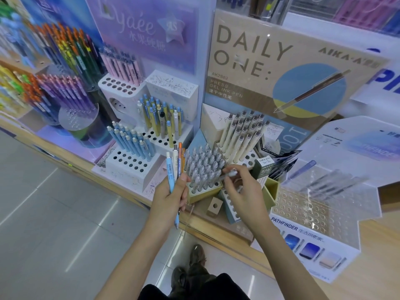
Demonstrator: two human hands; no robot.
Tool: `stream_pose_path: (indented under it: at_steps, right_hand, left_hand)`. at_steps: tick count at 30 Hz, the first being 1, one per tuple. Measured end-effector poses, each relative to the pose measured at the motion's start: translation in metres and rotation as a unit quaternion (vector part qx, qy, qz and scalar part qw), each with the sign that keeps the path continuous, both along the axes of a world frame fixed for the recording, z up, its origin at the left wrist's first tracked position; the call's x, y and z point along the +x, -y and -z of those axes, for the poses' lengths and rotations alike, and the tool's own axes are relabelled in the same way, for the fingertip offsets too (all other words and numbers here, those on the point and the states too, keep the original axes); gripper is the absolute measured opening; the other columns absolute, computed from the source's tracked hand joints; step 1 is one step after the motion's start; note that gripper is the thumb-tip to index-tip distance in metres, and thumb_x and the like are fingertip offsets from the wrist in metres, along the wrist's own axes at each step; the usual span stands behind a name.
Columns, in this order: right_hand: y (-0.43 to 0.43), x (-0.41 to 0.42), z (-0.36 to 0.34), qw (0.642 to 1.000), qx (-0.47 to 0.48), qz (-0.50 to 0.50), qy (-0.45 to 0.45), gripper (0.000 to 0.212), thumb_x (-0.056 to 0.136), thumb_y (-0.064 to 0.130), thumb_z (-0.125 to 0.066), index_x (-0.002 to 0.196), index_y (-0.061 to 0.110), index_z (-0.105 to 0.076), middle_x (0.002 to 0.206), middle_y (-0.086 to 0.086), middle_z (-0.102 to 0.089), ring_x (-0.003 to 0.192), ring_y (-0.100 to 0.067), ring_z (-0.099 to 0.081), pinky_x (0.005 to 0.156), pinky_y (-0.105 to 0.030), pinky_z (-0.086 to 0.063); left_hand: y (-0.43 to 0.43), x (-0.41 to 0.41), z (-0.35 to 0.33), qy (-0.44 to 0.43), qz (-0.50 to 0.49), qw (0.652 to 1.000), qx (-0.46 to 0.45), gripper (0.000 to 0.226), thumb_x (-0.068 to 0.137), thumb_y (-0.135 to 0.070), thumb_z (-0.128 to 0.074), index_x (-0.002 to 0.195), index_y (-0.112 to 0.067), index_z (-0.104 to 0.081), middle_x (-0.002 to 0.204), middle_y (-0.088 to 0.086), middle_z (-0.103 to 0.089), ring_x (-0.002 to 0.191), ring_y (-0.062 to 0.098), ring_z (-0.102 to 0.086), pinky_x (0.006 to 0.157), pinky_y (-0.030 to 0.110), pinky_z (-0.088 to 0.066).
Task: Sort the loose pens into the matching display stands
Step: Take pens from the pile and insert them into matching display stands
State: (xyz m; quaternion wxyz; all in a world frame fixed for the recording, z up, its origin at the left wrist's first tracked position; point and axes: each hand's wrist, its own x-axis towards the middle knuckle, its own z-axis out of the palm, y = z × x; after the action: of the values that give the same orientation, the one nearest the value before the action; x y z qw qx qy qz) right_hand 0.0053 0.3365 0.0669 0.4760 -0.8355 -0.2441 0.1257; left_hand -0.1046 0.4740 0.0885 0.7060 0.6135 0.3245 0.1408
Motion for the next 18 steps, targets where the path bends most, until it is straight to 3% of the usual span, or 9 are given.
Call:
stream_pose_path:
  at_steps: [3, 8, 10, 13, 18]
  right_hand:
    - [0.001, 0.002, -0.001, 0.998, -0.028, -0.027, 0.051, 0.02, 0.096, 0.019, -0.052, 0.115, 0.017, -0.056, 0.088, 0.018, -0.052, 0.078, 0.001, -0.05, 0.067, -0.009, -0.036]
    - [0.005, 0.006, 0.0, 0.994, -0.047, -0.041, 0.092, 0.021, 0.095, 0.013, -0.053, 0.115, 0.012, -0.058, 0.101, 0.003, -0.058, 0.089, -0.011, -0.052, 0.069, -0.013, -0.033]
    - [0.006, 0.007, 0.001, 0.993, -0.046, -0.042, 0.095, 0.02, 0.095, 0.013, -0.054, 0.114, 0.011, -0.059, 0.103, 0.001, -0.059, 0.091, -0.011, -0.053, 0.07, -0.009, -0.034]
    - [0.007, 0.007, 0.002, 0.992, -0.025, -0.036, 0.119, 0.025, 0.091, 0.018, -0.054, 0.112, 0.008, -0.062, 0.108, 0.001, -0.051, 0.097, -0.002, -0.046, 0.083, 0.001, -0.03]
    - [0.012, 0.009, 0.002, 0.991, -0.015, -0.058, 0.119, 0.029, 0.088, 0.021, -0.053, 0.11, 0.007, -0.065, 0.102, 0.002, -0.053, 0.092, 0.009, -0.048, 0.082, -0.001, -0.033]
  left_hand:
    - [0.001, 0.001, -0.001, 0.002, -0.001, 1.0, -0.003, 0.022, 0.098, -0.026, -0.045, 0.087, -0.01, -0.056, 0.048, -0.011, -0.04, 0.044, 0.005, -0.034, 0.044, 0.019, -0.035]
    - [0.001, -0.001, -0.002, 0.01, -0.005, 1.0, -0.009, 0.022, 0.098, -0.025, -0.044, 0.087, -0.01, -0.056, 0.049, -0.01, -0.041, 0.043, 0.005, -0.034, 0.044, 0.019, -0.035]
    - [0.001, -0.001, -0.002, 0.008, -0.01, 1.0, -0.008, 0.022, 0.098, -0.026, -0.045, 0.087, -0.011, -0.057, 0.05, -0.01, -0.041, 0.043, 0.005, -0.034, 0.044, 0.019, -0.035]
    - [0.001, -0.003, -0.001, 0.006, -0.015, 1.0, -0.011, 0.022, 0.098, -0.027, -0.045, 0.088, -0.011, -0.058, 0.05, -0.01, -0.04, 0.044, 0.006, -0.033, 0.046, 0.021, -0.034]
    - [0.001, -0.008, 0.0, 0.009, -0.025, 0.999, -0.022, 0.022, 0.098, -0.026, -0.045, 0.087, -0.013, -0.058, 0.05, -0.01, -0.041, 0.044, 0.006, -0.033, 0.047, 0.022, -0.032]
